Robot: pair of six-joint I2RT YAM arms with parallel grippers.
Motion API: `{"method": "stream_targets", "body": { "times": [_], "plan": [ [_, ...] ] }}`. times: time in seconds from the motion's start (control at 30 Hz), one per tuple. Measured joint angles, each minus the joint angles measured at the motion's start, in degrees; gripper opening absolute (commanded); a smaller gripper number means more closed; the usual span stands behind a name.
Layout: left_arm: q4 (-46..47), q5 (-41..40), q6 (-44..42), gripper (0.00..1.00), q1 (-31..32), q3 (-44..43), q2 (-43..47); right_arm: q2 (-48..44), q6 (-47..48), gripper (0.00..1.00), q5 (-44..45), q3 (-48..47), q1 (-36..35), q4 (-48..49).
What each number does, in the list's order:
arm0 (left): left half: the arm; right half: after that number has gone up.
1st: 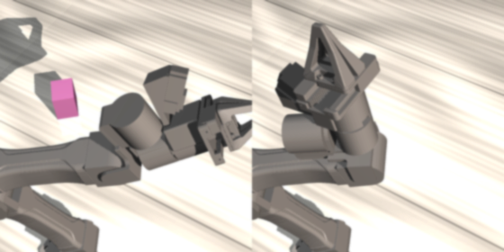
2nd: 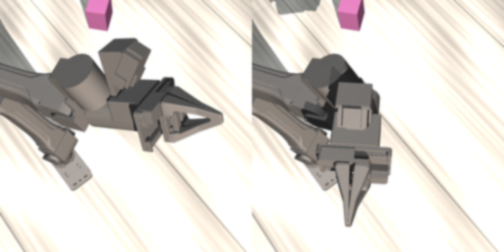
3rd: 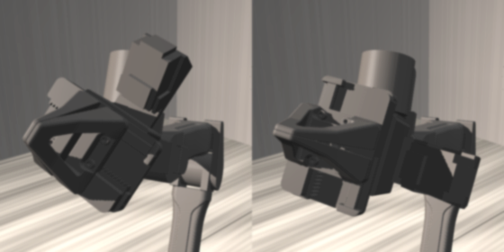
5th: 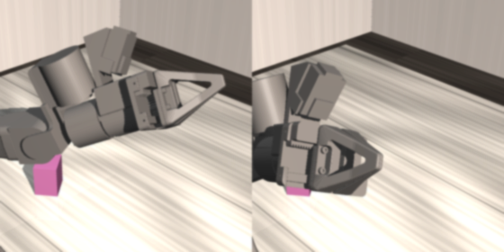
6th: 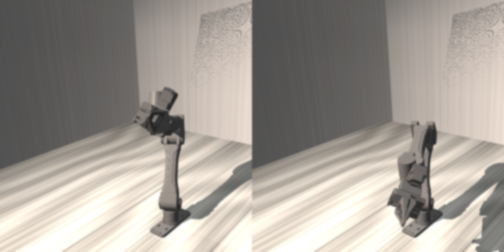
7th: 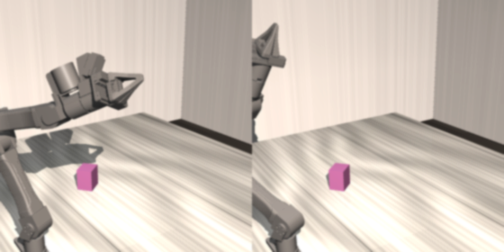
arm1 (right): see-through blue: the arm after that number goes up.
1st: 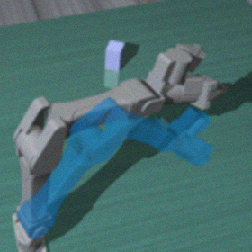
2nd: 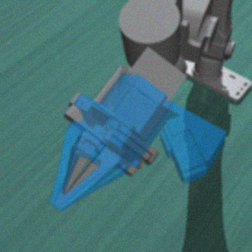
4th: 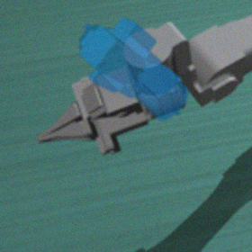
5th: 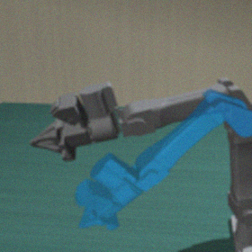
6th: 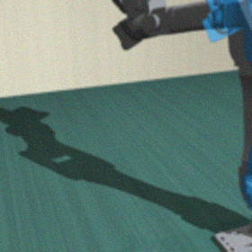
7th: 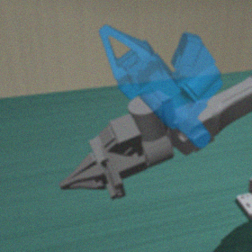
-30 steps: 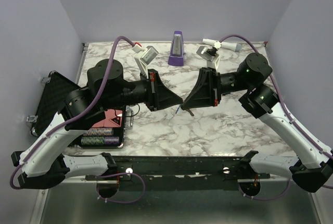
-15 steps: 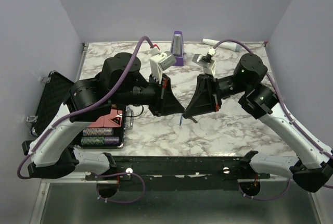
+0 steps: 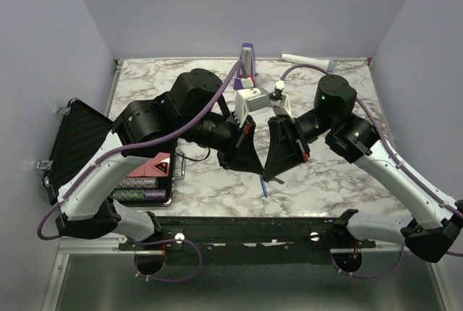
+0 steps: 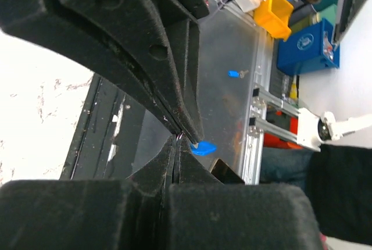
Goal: Remove the keys from the keyring
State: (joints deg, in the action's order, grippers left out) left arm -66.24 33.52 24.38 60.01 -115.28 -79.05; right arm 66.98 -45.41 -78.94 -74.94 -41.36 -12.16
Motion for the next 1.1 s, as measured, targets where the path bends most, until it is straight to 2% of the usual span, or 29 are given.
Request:
{"method": "stream_targets", "body": {
  "times": [0.3,0.37,0.4,0.43,0.57,0.73,0.9,1.0,1.1],
  "plan": [
    [0.2,6.5,-1.9,0.01,0.0,-0.3,-2.4,0.4,0.0,0.01,-4.9,0.0,-0.4,-1.2],
    [-0.6,6.5,-2.0,0.10,0.0,-1.0,-2.8,0.5,0.1,0.01,-5.0,0.0,-0.5,-1.3],
    [-1.3,6.2,-2.0,0.23,0.0,-1.7,-3.2,0.5,0.4,0.01,-5.0,0.0,-0.5,-1.3],
    [-1.9,5.8,-1.9,0.30,0.1,-2.4,-3.5,0.5,0.6,0.01,-4.9,0.0,-0.5,-1.4],
    [-3.8,1.7,-1.2,0.51,0.2,-3.5,-3.5,0.0,1.6,0.01,-3.3,0.0,-0.5,-2.0],
    [-6.1,-6.9,1.4,0.61,0.5,-4.2,-2.3,-2.0,4.9,0.01,2.8,0.0,-0.5,-5.1],
    [-4.9,-16.2,5.7,0.69,0.7,-3.3,1.1,-5.4,6.4,0.01,13.5,0.3,-0.5,-5.3],
    [-0.2,-19.9,8.8,0.70,0.8,2.8,6.5,-8.5,5.1,0.01,19.9,3.6,-0.5,-1.6],
    [7.0,-23.8,12.5,0.68,0.9,12.6,14.5,-10.4,2.6,0.01,25.4,7.2,-0.5,2.4]
  ]
}}
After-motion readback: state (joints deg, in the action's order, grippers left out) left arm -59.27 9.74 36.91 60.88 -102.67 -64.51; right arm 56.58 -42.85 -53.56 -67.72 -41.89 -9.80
